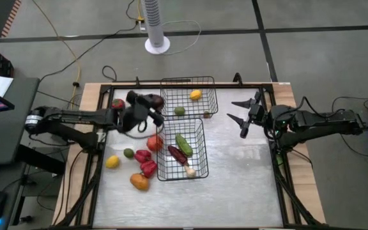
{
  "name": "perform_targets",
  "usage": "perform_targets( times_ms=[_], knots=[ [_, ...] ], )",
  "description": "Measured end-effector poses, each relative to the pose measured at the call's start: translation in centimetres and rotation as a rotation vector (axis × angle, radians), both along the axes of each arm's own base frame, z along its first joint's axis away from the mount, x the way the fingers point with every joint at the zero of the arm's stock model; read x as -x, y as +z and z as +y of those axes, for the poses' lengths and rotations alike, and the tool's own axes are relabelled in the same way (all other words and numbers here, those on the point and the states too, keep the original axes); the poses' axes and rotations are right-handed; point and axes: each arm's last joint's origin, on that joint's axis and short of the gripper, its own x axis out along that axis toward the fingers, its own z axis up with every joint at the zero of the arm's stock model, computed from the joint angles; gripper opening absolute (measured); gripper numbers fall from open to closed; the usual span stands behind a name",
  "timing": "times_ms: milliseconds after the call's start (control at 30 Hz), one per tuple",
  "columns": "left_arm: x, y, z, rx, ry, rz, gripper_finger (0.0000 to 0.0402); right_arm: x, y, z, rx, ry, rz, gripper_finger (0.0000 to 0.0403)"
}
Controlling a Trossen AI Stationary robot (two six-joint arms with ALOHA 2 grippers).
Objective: Sort produce into baskets
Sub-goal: Put the red apple into the top wire basket, then put the top yellow lemon into the top wire basket
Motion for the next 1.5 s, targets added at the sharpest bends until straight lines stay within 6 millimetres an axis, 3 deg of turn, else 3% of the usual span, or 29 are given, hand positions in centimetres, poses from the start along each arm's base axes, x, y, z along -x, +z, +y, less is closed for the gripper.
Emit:
perform_targets(
  times_ms=[167,300,500,667,933,1033,1133,1300,1500],
  knots=[
    [-0.3,-0.1,2.9,0.096,-0.064,-0.063,0.0275,0.0,0.0,0.0,0.006,0.001,0.008,0.0265],
    [-0.9,-1.3,4.4,0.139,-0.062,-0.042,0.0275,0.0,-0.1,0.0,0.007,0.001,0.012,0.0265],
    [-3.0,-3.7,5.5,0.201,-0.136,-0.018,0.0276,0.0,-0.1,-0.1,0.010,-0.007,0.018,0.0265],
    [-4.1,-5.1,5.7,0.222,-0.164,0.034,0.0306,0.0,-0.2,-0.1,0.010,-0.007,0.022,0.0265],
    [-4.4,-2.8,5.9,0.203,-0.159,0.099,0.0360,0.1,-0.3,-0.2,0.010,-0.012,0.033,0.0265],
    [-3.7,-1.1,5.8,0.197,-0.129,0.153,0.0363,0.1,-0.4,-0.2,0.009,-0.013,0.045,0.0265],
    [-2.2,-0.6,5.4,0.206,-0.072,0.261,0.0363,0.1,-0.5,-0.2,0.004,-0.013,0.053,0.0265],
    [1.5,-1.0,4.6,0.238,0.081,0.414,0.0363,0.1,-0.6,-0.2,-0.003,-0.015,0.065,0.0265],
    [5.4,-2.2,3.3,0.353,0.148,0.377,0.0363,0.1,-0.6,-0.2,-0.007,-0.016,0.062,0.0265]
  ],
)
